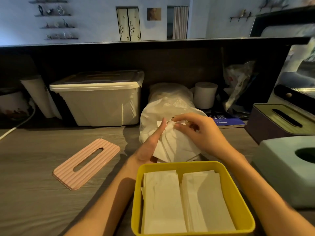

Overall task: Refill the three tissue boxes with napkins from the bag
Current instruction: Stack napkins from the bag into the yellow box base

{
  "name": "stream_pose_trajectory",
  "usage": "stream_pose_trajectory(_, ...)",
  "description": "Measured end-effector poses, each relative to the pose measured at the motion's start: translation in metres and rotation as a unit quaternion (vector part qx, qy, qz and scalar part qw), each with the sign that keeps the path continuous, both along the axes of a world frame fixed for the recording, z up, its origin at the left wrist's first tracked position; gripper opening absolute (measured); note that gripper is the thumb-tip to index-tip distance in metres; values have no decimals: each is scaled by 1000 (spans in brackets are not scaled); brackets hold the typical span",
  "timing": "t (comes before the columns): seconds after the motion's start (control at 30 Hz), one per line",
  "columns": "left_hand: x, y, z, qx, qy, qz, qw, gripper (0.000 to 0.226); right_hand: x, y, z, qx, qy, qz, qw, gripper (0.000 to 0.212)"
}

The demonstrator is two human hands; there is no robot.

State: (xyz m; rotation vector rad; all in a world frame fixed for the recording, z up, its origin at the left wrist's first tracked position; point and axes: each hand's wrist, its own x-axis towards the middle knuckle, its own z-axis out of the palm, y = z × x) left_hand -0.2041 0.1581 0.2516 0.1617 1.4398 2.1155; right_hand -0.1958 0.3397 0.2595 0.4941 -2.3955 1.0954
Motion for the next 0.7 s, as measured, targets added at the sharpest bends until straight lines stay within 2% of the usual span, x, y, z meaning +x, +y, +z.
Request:
stream_pose_trajectory(0.13,2,1,1,-8,1,19,1000,44,0,5,-1,-23,-39,-19,999,31)
stream_pose_trajectory(0.2,1,0,0,-9,0,21,1000,48,2,7,0,-8,-74,-26,997,42)
stream_pose_trajectory(0.33,-4,-2,-2,-20,21,11,1000,41,1,9,-1,23,-111,-86,990,51)
stream_pose_trajectory(0.43,-10,-1,-9,-16,22,42,999,67,1,11,-2,27,-132,-101,986,60)
stream_pose_trajectory(0.47,-11,0,-9,-7,22,52,998,68,2,12,-2,23,-139,-107,984,62)
stream_pose_trajectory(0.53,-14,0,-10,4,18,67,998,54,2,12,-2,17,-158,-119,980,66)
stream_pose_trajectory(0.6,-16,0,-10,35,-5,75,997,42,2,14,0,27,-172,-124,977,62)
stream_pose_trajectory(0.7,-18,-1,-12,69,-31,95,993,34,7,21,7,10,-198,-92,976,36)
